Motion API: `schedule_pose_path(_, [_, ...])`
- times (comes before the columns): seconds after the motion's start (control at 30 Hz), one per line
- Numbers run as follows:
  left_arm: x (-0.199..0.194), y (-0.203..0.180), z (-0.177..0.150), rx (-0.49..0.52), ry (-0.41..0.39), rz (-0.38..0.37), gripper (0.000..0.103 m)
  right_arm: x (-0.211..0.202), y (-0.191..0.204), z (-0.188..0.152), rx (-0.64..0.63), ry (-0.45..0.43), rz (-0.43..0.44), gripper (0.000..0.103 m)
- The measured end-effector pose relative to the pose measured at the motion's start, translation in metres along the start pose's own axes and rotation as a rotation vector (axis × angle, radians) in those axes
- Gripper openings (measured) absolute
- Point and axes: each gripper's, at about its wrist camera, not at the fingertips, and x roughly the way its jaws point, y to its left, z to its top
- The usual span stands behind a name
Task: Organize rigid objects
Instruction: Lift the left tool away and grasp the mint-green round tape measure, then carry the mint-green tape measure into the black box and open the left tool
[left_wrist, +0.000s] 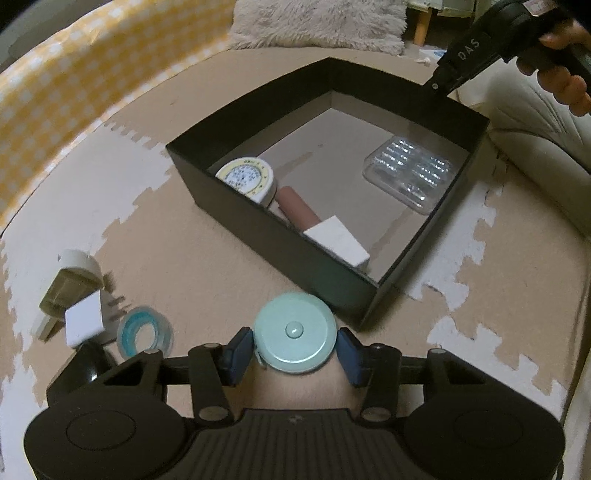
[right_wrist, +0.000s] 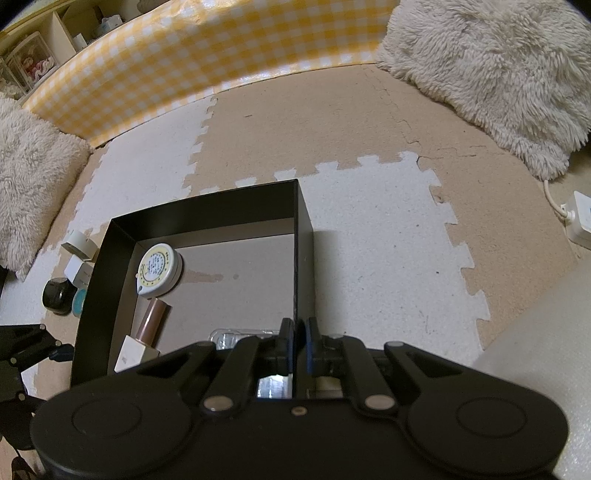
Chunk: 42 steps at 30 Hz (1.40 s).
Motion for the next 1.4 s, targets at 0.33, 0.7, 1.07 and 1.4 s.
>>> schedule_pose_path(0.33, [0.003, 0.007, 0.003, -0.050, 0.005, -0.022, 0.051, 0.000, 0.000, 0.000, -0.001, 0.000, -0.001, 0.007])
schedule_pose_path(0.7, [-0.032, 0.026, 0.005, -0.262, -0.072, 0.041, 0.050, 0.000, 0.000, 0.000, 0.000, 0.000, -0.001, 0.007])
schedule_pose_path(1.07, [-0.083, 0.015, 0.028, -0.480, -0.255, 0.016, 0.050, 0.000, 0.000, 0.000, 0.000, 0.000, -0.002, 0.007])
schedule_pose_path(1.4, [-0.067, -0.027, 0.042, -0.566, -0.241, -0.051, 0.050, 0.001, 0.000, 0.000, -0.007, 0.001, -0.007, 0.007])
